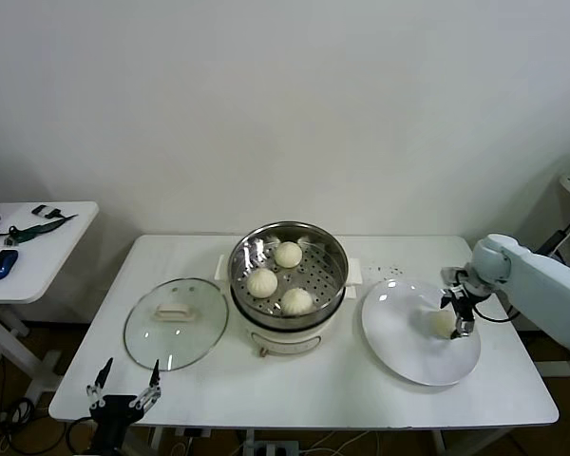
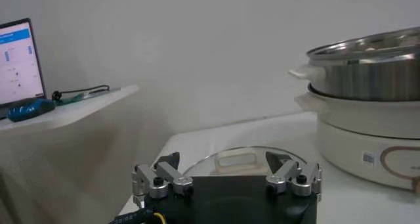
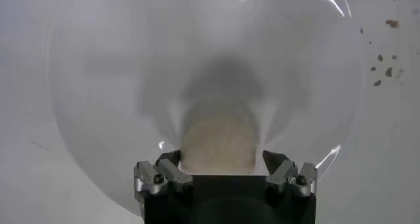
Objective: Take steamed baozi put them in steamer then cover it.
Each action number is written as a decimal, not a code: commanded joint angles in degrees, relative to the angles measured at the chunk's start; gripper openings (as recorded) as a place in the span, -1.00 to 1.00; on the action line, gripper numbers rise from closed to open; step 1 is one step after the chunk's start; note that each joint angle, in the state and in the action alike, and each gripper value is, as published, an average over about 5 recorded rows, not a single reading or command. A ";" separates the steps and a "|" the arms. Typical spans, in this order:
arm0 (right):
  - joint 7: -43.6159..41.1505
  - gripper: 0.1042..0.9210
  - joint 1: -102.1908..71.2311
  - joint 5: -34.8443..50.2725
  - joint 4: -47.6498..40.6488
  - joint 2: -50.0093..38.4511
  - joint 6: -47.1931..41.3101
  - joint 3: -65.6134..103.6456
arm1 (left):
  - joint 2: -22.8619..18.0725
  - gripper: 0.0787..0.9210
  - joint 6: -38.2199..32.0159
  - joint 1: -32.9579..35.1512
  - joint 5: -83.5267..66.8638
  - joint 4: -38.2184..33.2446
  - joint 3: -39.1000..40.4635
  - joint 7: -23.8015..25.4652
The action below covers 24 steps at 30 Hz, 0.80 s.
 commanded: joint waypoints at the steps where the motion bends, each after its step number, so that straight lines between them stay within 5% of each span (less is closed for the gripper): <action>1: -0.27 0.67 -0.71 -0.76 -1.56 1.18 0.23 1.04 | -0.01 0.77 -0.04 0.05 -0.02 0.01 -0.04 -0.01; 7: -0.14 0.37 0.66 0.38 -1.07 0.86 0.19 -0.15 | 0.03 0.77 -0.11 0.15 -0.09 -0.11 -0.21 -0.03; 13: -0.12 0.32 7.62 5.04 0.35 0.83 0.10 -4.37 | 0.21 0.77 -0.21 0.44 -0.25 -0.37 -0.25 0.03; 24: 0.48 0.32 38.75 29.63 1.77 10.57 -4.12 -28.81 | 0.15 0.77 -0.28 0.78 0.22 -1.66 1.52 0.15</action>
